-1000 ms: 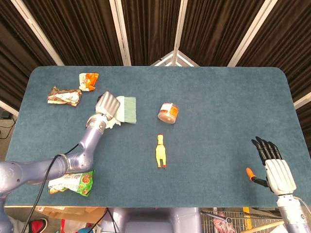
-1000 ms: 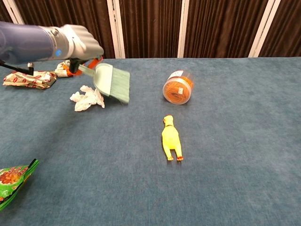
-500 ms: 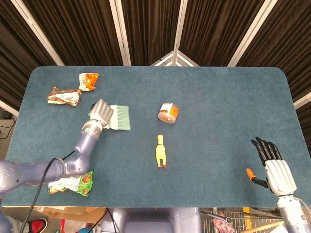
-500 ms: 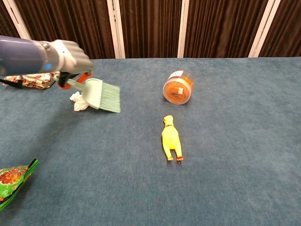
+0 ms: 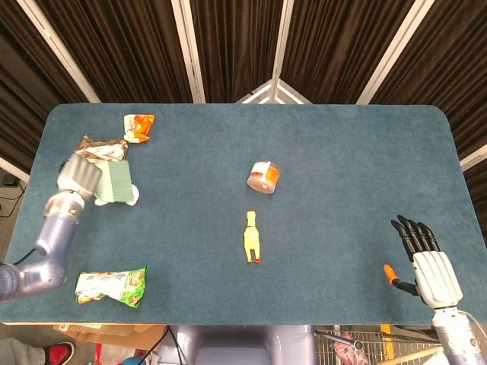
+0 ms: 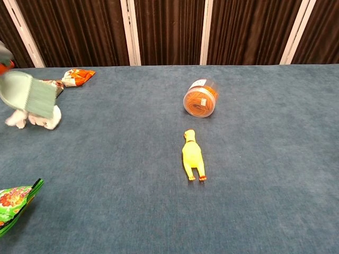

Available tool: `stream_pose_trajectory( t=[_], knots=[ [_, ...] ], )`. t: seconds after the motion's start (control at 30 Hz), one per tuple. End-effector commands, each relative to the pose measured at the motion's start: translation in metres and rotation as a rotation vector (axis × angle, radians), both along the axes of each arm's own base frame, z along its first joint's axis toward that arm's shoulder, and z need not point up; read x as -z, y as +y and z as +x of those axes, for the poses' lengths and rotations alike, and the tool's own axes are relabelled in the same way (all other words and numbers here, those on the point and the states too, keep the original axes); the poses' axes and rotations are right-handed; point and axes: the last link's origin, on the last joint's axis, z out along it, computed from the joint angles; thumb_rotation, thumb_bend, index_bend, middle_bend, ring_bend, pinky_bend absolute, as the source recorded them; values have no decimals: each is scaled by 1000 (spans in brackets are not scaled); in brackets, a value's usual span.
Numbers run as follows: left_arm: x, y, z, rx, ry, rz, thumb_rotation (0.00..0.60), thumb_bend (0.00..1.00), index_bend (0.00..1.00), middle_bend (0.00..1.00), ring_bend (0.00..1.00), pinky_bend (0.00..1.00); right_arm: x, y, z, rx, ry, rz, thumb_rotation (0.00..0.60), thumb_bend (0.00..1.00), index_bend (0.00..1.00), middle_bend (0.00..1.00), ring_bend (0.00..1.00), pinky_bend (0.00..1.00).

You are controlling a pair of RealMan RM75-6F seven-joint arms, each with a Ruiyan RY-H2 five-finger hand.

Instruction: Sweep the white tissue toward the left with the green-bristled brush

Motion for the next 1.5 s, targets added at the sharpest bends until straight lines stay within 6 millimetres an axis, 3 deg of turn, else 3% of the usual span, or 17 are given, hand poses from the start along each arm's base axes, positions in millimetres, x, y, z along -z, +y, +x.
stream_pose_trajectory(
  t=[0.03, 0.13, 0.23, 0.43, 0.57, 0.7, 0.93, 1.17, 1.33, 1.5],
  knots=[
    [-24, -2, 5, 32, -89, 68, 600, 792, 747, 909, 1000, 1000, 1, -1, 0, -1, 3, 1, 600, 343, 0, 0, 0, 0],
    [-24, 3, 21, 67, -154, 82, 600, 792, 747, 909, 1000, 1000, 2, -1, 0, 0, 4, 4, 600, 343, 0, 0, 0, 0],
    [-10, 7, 33, 91, -195, 71, 600, 792, 747, 909, 1000, 1000, 3, -1, 1, -3, 7, 5, 600, 343, 0, 0, 0, 0],
    [50, 7, 47, 101, -229, -29, 600, 792, 746, 909, 1000, 1000, 1, -3, -1, 8, 3, 1, 600, 343, 0, 0, 0, 0],
    [83, -2, 43, 101, -187, -101, 600, 791, 747, 909, 1000, 1000, 0, -2, -3, 14, 1, 0, 600, 343, 0, 0, 0, 0],
    [89, -9, 29, 91, -142, -114, 600, 792, 747, 910, 1000, 1000, -1, -2, -4, 15, 1, -3, 600, 343, 0, 0, 0, 0],
    [54, -18, -23, -2, -60, -53, 600, 792, 747, 911, 1000, 1000, -2, 0, -4, 13, 4, -5, 600, 344, 0, 0, 0, 0],
    [-9, -26, -71, -63, 16, 37, 600, 792, 747, 911, 1000, 1000, 0, 1, -2, 9, 11, -2, 600, 344, 0, 0, 0, 0],
    [-52, -26, -86, -70, 28, 114, 600, 792, 747, 911, 1000, 1000, 1, 1, -1, 6, 15, 1, 600, 343, 0, 0, 0, 0],
    [-75, -22, -78, -33, -25, 173, 600, 792, 746, 912, 1000, 1000, 2, 1, 0, 2, 16, 2, 600, 343, 0, 0, 0, 0]
  ],
)
